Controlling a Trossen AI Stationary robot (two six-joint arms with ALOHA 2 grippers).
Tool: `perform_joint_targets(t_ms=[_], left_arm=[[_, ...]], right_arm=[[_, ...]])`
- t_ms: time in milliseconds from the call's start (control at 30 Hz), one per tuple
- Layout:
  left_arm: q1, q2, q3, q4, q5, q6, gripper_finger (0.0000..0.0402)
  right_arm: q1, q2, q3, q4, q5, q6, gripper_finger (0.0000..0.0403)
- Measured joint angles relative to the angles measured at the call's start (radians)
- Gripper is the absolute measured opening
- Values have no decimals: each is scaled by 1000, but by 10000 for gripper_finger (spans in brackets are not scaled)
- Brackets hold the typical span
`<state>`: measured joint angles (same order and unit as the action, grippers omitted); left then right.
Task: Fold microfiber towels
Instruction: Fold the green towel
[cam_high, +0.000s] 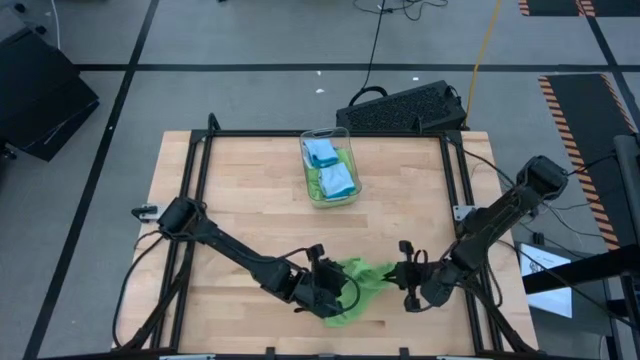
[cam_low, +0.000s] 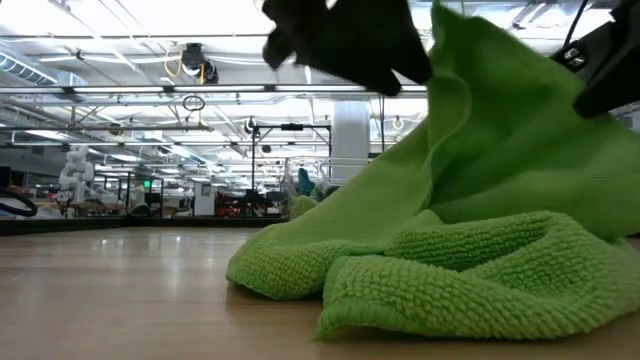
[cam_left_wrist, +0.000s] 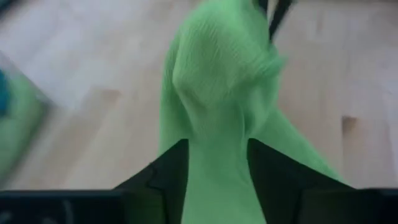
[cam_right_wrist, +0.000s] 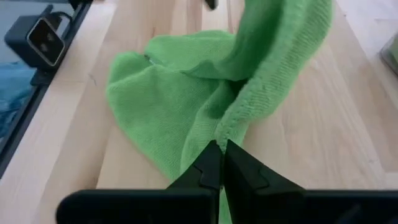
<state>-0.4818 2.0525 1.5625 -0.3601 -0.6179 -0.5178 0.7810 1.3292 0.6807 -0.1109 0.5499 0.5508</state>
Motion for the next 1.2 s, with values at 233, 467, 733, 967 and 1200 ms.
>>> perform_joint_targets(t_ms=[233, 467, 733, 967, 1200], left_arm=[[4, 23, -25, 16, 136, -53, 211], [7, 54, -22, 232, 148, 86, 216], [10, 99, -23, 316, 167, 164, 216], [2, 123, -23, 375, 291, 176, 216], [11, 187, -23, 486, 192, 263, 216]], right_arm=[[36, -55, -1, -89, 38, 44, 4], [41, -66, -1, -111, 52, 41, 4], [39, -91, -1, -106, 57, 6, 4], [39, -138, -1, -111, 82, -38, 4], [39, -144, -1, -97, 82, -78, 4]])
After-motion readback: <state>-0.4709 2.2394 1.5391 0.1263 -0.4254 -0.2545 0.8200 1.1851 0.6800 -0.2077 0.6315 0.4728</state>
